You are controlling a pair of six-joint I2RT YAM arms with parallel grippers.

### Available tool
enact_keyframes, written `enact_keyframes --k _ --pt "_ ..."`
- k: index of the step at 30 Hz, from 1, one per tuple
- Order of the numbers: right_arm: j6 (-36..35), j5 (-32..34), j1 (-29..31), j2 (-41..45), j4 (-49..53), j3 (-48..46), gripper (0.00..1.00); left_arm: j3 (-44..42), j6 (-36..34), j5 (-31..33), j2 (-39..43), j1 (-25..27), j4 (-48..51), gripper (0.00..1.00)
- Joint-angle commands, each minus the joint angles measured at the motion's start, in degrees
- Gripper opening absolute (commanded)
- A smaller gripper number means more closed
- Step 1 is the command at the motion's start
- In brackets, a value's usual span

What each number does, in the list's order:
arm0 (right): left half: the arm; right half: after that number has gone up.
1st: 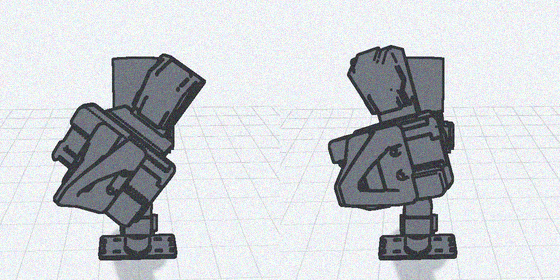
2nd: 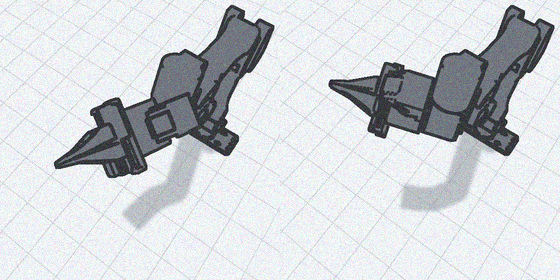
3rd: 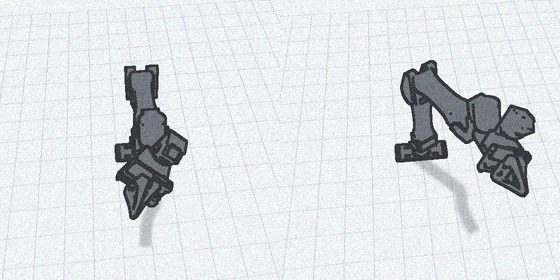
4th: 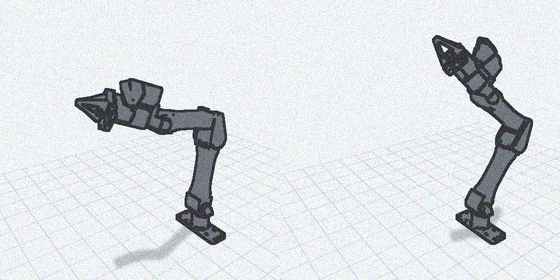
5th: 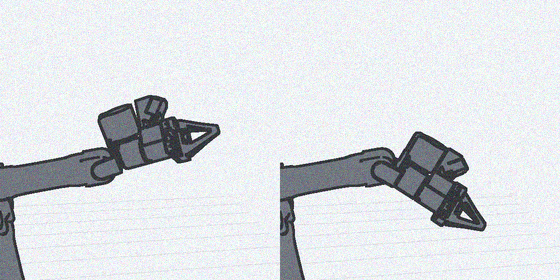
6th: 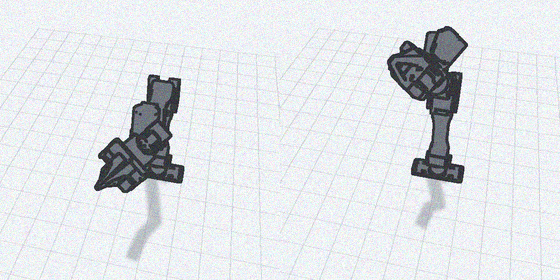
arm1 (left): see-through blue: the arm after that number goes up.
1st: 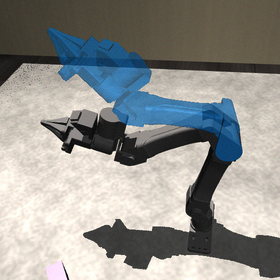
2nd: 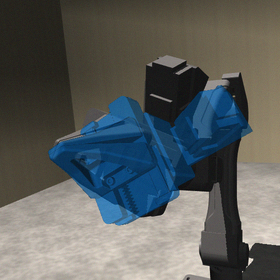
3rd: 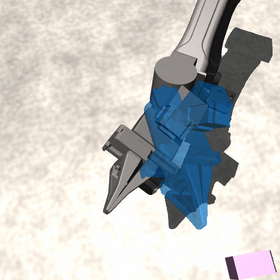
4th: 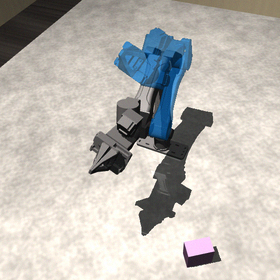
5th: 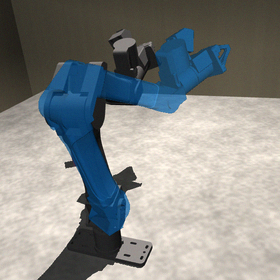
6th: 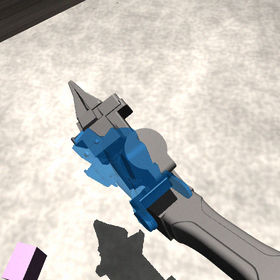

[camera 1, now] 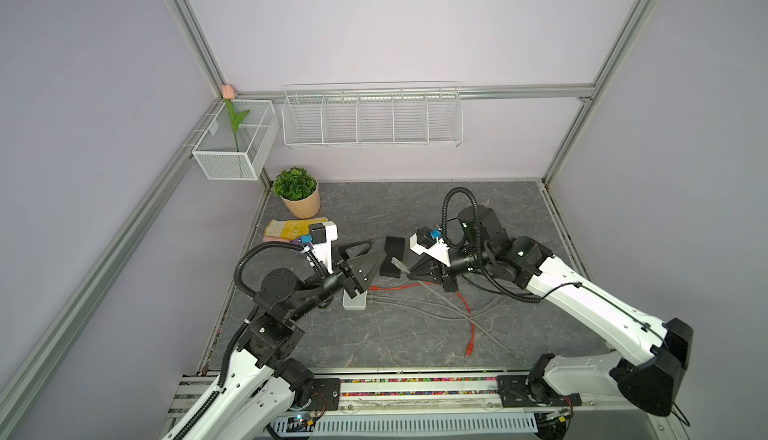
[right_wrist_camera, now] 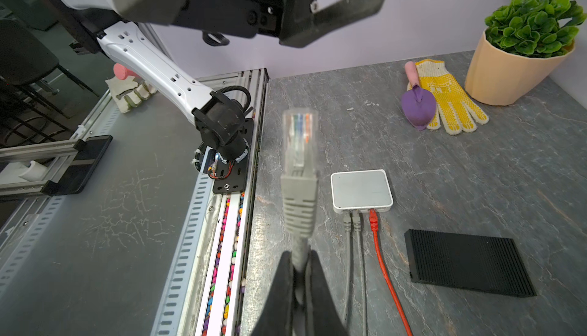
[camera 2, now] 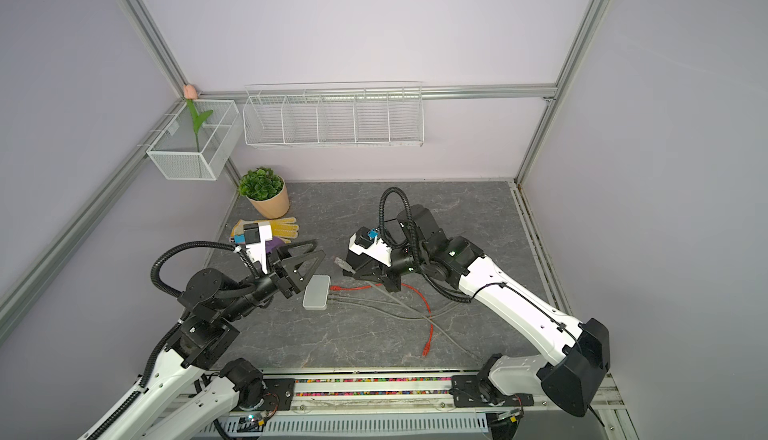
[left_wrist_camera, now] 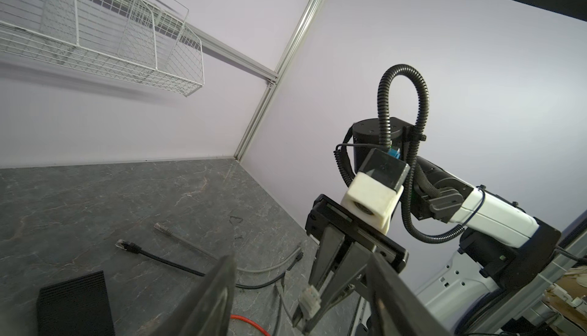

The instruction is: Insert the plug into the switch port

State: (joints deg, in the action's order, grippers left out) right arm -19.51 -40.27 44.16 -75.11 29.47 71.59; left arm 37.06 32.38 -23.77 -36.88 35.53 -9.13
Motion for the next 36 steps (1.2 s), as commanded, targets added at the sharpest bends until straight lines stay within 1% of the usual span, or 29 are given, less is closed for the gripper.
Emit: enact_keyframes --k 1,9,17,27,32,36 --pt "-0.8 -3.7 -0.4 -0.1 0.3 1.6 0.07 -1.8 2.1 -3.3 -1.7 0.1 -5.7 0.62" --pt "0.0 -4.6 -0.4 -3.0 0.2 2.9 0.07 -3.9 5.7 -5.9 -4.7 0.2 -12.7 0.55" --pt "0.7 -4.1 -0.3 -4.2 -0.2 3.3 0.07 -4.8 7.2 -6.8 -6.0 0.5 -15.3 0.47" --pt "1.5 -5.2 -0.3 -4.7 -0.9 3.6 0.07 -5.7 8.5 -7.4 -8.4 0.8 -18.4 0.41" --pt "1.8 -5.0 -0.3 -4.9 -1.1 3.5 0.07 -5.7 8.5 -7.6 -8.9 0.9 -18.6 0.28" --pt "2.0 -4.9 -0.3 -5.0 -1.2 3.4 0.07 -5.7 8.5 -7.7 -9.1 1.0 -18.7 0.10"
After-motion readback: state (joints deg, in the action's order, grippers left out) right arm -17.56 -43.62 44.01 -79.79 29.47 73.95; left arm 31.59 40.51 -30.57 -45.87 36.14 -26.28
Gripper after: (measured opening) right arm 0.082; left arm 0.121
